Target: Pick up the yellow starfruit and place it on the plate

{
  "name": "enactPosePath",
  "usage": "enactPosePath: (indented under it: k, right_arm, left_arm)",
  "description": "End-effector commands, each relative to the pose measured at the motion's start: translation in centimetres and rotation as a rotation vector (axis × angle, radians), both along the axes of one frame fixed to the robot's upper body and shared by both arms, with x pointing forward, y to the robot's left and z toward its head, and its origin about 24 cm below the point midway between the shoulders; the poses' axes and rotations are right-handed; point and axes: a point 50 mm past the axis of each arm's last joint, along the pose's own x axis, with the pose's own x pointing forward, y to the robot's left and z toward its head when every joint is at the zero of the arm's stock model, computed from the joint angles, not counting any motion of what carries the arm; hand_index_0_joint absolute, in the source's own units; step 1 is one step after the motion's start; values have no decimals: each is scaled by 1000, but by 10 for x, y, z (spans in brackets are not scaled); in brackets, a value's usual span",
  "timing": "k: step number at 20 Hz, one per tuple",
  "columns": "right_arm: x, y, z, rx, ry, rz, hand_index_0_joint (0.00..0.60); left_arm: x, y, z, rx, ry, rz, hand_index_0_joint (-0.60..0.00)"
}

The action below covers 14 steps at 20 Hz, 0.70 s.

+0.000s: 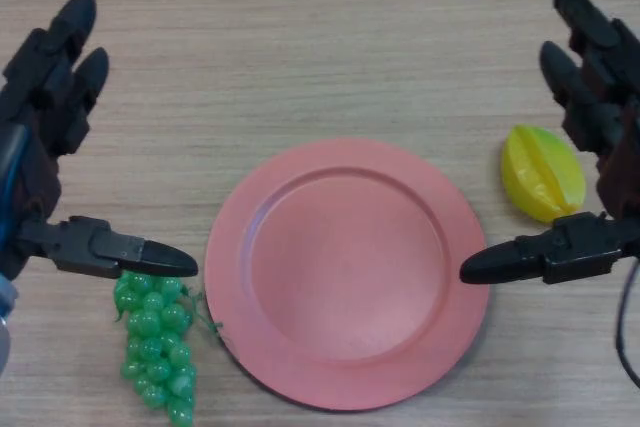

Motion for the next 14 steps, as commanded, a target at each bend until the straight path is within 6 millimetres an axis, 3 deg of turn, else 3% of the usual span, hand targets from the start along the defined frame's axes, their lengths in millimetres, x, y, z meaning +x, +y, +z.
enactPosePath:
  k: [1,10,14]
  right_arm:
    - [-10,0,30,-17,-221,18,0]
    - [-13,-4,28,-17,-214,12,0]
    - [0,-19,28,-98,-201,-75,0]
  left_arm:
    - [-12,7,40,84,-251,26,0]
    - [-13,2,39,88,-244,9,0]
    - [-13,-3,37,89,-212,-12,0]
